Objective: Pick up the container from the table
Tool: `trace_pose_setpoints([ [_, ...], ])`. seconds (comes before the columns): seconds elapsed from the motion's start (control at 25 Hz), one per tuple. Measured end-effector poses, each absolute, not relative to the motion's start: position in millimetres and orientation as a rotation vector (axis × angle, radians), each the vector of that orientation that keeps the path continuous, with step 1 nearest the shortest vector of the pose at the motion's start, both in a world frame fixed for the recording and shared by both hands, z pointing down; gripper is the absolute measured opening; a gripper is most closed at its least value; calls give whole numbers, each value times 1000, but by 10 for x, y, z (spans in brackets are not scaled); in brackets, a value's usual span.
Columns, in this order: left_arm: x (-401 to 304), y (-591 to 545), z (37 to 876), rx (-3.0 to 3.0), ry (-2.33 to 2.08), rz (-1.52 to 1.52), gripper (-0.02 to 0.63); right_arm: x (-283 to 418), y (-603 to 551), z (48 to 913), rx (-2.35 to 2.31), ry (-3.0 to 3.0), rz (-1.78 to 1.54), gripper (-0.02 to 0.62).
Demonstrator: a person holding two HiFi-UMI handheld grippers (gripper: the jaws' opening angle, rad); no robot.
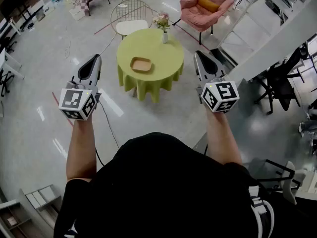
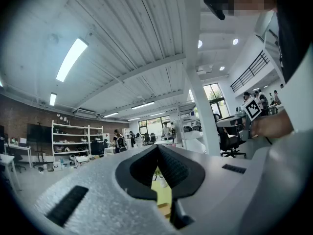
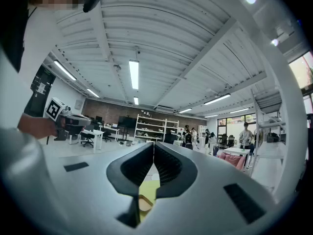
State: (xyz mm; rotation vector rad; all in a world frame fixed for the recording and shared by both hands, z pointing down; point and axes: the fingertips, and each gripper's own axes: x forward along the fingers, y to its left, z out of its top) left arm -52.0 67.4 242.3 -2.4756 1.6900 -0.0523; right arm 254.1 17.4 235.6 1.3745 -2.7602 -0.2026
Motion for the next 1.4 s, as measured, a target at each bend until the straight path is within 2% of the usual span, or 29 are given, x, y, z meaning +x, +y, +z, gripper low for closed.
trace_pose_setpoints([
  [0.56, -534, 699, 2521, -2536, 1636, -75, 15, 2421, 191, 2442, 1344, -2743, -179, 9],
  [0.8, -735, 768, 2573, -2549, 1624, -76, 15, 2060, 314, 2447, 1256, -2737, -294, 11],
  [1.4, -1396, 767, 2648, -2560, 1617, -55, 15, 1405, 255, 2461, 1297, -2740, -271, 12],
])
